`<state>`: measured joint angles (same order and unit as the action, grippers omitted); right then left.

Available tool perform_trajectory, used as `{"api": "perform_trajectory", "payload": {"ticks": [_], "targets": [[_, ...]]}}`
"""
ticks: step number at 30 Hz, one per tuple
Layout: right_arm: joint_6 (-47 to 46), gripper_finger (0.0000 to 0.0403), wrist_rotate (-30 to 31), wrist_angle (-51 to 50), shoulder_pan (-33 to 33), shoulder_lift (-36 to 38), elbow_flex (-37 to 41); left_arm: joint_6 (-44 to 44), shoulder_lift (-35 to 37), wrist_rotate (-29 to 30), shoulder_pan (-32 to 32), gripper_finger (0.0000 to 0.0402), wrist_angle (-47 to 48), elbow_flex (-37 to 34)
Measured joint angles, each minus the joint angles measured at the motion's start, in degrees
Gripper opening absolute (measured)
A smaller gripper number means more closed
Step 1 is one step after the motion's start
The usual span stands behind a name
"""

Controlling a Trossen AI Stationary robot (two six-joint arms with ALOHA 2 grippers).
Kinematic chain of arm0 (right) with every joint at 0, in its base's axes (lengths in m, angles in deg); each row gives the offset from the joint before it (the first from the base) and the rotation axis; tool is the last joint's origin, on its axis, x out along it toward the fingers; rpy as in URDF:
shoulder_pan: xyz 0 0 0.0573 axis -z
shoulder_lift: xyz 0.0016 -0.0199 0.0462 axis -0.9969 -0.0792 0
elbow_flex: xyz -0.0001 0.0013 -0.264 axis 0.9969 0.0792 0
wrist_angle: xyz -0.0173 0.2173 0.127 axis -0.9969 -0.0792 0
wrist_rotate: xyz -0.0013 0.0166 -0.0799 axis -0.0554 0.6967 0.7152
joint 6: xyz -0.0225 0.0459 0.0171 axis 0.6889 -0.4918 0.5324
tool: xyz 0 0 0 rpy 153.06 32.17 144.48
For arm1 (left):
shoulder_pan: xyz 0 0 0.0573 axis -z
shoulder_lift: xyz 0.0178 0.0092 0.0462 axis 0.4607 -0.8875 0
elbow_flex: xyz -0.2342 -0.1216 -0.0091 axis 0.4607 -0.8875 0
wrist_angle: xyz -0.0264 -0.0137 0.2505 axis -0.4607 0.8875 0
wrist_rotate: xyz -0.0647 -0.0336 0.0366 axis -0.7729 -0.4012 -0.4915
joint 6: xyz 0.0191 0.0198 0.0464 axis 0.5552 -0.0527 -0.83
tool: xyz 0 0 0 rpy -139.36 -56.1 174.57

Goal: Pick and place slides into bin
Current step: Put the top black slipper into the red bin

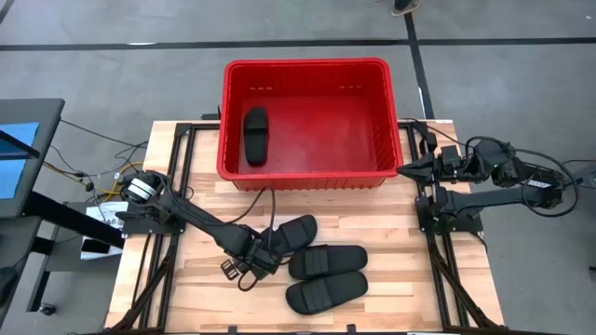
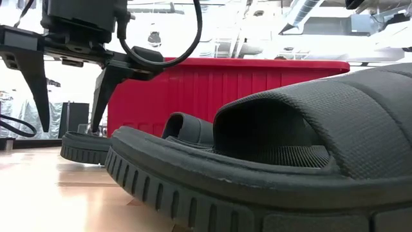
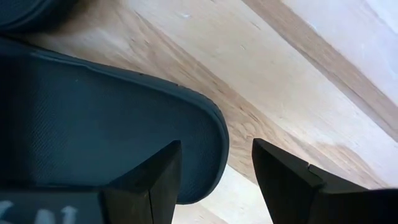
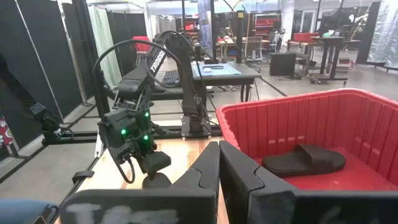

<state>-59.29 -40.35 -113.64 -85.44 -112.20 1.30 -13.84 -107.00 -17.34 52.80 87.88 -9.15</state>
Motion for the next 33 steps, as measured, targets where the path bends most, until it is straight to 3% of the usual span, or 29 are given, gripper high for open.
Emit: {"api": "perform_trajectory", "payload": {"ticks": [33], "targets": [[0.0, 0.0, -0.01, 0.02, 0.0, 0.0, 0.0, -2.12, 0.09, 0.23, 0.02, 0.0178, -7.7, -6.65]]}}
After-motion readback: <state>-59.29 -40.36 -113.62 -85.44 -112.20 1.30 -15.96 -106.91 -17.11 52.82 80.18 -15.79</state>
